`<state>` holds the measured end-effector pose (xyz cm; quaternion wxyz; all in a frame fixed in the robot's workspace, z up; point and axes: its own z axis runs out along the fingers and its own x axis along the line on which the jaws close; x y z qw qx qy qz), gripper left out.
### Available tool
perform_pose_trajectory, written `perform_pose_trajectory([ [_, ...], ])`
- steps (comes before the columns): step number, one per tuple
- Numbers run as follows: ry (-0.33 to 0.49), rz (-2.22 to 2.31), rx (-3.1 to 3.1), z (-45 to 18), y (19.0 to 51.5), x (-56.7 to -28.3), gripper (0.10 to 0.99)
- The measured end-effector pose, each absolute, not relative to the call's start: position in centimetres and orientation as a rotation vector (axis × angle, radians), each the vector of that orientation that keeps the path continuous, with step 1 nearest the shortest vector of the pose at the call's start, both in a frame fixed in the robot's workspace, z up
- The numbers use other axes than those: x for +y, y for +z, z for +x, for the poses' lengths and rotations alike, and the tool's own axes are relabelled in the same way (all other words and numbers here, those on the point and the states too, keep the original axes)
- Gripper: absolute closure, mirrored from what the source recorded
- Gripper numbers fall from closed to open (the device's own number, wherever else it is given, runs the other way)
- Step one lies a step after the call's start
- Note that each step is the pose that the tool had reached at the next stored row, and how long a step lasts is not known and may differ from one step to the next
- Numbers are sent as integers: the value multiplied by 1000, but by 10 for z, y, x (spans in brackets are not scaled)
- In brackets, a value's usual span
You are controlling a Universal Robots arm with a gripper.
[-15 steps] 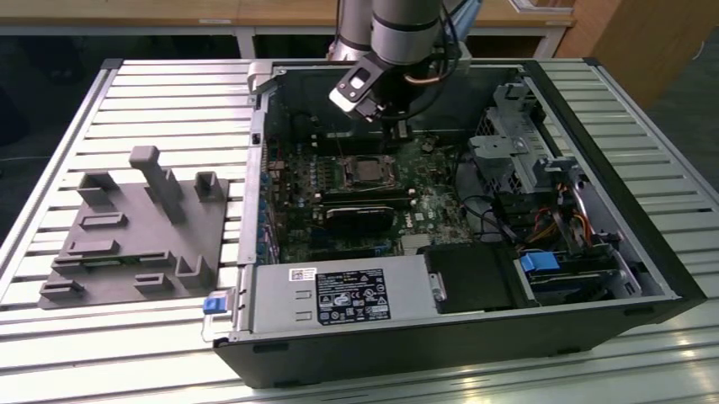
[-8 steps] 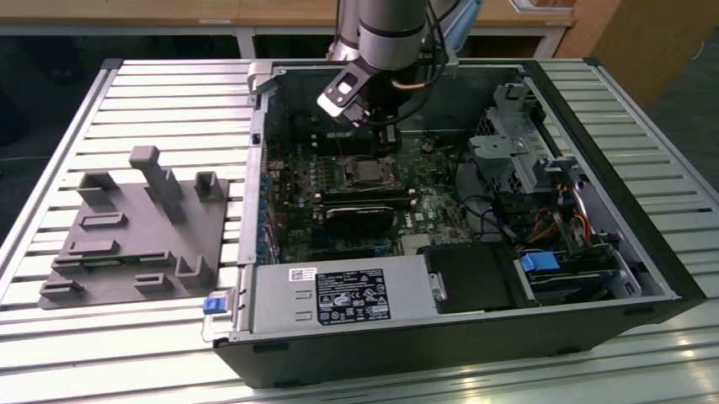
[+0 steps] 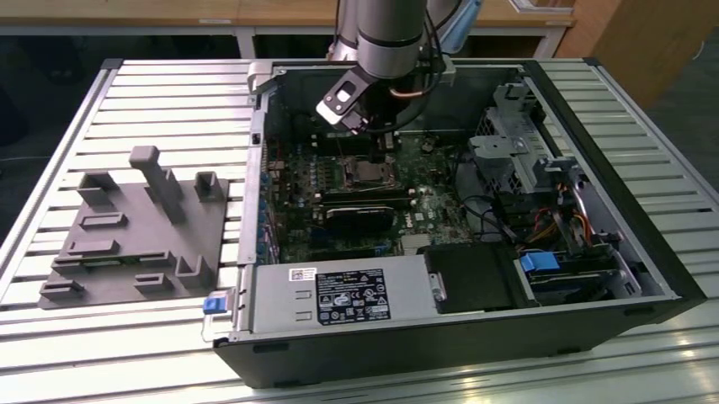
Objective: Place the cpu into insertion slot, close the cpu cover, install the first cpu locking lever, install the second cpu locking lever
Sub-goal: 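Close the cpu cover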
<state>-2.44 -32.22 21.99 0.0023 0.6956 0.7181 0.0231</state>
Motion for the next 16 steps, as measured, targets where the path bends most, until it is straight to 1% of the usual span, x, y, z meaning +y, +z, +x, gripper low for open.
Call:
perform_pose_trajectory([
  [16,72,2185,2250,-56,211,-323,980],
])
